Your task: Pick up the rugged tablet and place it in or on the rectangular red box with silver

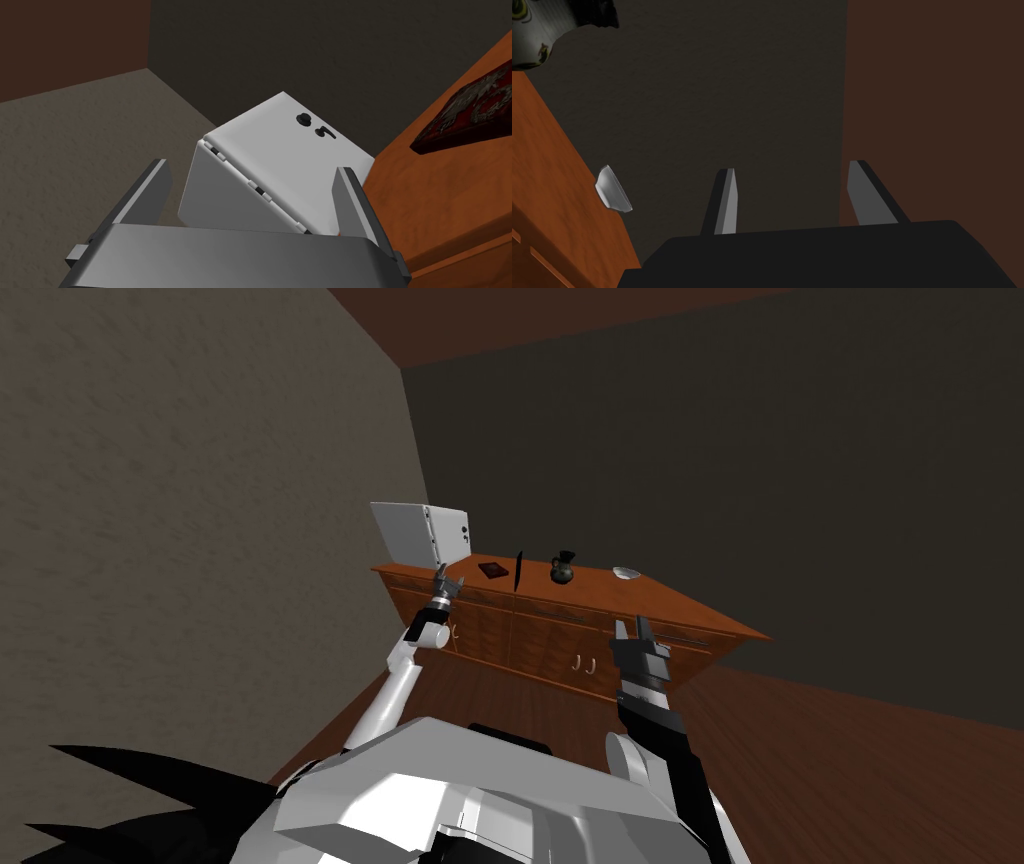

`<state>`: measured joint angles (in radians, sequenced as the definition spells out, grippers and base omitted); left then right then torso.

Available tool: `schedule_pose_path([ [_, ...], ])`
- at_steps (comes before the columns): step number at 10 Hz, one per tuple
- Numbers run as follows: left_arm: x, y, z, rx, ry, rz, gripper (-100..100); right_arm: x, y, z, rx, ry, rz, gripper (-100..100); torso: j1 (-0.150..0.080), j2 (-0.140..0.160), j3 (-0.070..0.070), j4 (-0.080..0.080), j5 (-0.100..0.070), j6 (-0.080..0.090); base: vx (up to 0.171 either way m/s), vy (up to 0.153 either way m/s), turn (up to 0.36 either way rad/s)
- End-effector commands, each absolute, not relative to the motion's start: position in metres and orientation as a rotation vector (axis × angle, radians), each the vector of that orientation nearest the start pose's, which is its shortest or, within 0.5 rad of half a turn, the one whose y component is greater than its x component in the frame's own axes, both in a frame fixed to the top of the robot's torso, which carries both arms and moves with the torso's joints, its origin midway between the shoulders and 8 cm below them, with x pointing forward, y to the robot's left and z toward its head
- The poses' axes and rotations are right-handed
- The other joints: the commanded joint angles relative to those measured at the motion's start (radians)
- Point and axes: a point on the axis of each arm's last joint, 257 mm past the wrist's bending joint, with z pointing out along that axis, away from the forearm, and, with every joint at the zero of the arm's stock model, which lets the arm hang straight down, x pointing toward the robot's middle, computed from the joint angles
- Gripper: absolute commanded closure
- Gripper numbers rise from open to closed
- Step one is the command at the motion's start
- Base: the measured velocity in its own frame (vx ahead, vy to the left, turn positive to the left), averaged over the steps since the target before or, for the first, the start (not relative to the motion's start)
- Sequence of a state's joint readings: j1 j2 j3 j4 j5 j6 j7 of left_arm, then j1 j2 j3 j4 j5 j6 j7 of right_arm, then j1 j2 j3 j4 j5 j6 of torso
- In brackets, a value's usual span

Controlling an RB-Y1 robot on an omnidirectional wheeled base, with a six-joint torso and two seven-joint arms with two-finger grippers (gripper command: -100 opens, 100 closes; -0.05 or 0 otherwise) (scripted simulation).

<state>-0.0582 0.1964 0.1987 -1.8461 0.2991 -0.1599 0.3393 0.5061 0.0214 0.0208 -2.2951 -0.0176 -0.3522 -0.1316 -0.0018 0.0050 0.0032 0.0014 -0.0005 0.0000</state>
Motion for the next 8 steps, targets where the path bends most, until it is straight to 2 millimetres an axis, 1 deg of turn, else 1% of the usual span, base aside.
schedule_pose_path([
  [1, 0.531, 0.354, -0.001, -1.123, 0.544, -1.711, -100, 0.364, -0.281, 0.000, 0.855, 0.634, 1.419, 0, 0.000, 0.000, 0.000, 0.000, 0.000, 0.000, -0.093, -0.026, 0.039],
  [2, 0.533, 0.354, -0.001, -1.126, 0.544, -1.712, -100, 0.364, -0.281, 0.000, 0.855, 0.634, 1.419, 0, 0.000, 0.000, 0.000, 0.000, 0.000, 0.000, -0.082, -0.024, 0.030],
  [3, 0.544, 0.359, -0.003, -1.173, 0.522, -1.738, -100, 0.364, -0.281, 0.000, 0.855, 0.634, 1.419, 0, -0.001, 0.000, 0.000, 0.000, 0.000, 0.000, -0.082, -0.029, 0.054],
  [4, 0.548, 0.359, -0.006, -1.181, 0.523, -1.736, -100, 0.364, -0.281, 0.000, 0.855, 0.634, 1.419, 0, -0.001, 0.000, 0.000, 0.000, 0.000, 0.000, -0.069, -0.018, 0.018],
  [5, 0.559, 0.363, -0.006, -1.226, 0.499, -1.764, -100, 0.364, -0.281, 0.000, 0.855, 0.634, 1.419, 0, 0.000, -0.001, -0.001, 0.000, 0.000, 0.000, -0.083, -0.020, 0.032],
  [6, 0.563, 0.363, -0.010, -1.237, 0.501, -1.761, -100, 0.364, -0.281, 0.000, 0.855, 0.634, 1.419, 0, 0.000, 0.000, 0.000, 0.000, 0.000, 0.000, -0.063, -0.027, 0.024],
  [7, 0.575, 0.366, -0.011, -1.283, 0.476, -1.789, -100, 0.364, -0.281, 0.000, 0.855, 0.634, 1.419, 0, -0.001, -0.001, -0.001, 0.000, 0.000, 0.000, -0.077, -0.030, 0.043],
  [8, 0.585, 0.370, -0.016, -1.338, 0.451, -1.810, -100, 0.364, -0.281, 0.000, 0.855, 0.634, 1.419, 0, -0.001, -0.001, -0.001, 0.000, 0.000, 0.000, -0.091, -0.056, 0.058],
])
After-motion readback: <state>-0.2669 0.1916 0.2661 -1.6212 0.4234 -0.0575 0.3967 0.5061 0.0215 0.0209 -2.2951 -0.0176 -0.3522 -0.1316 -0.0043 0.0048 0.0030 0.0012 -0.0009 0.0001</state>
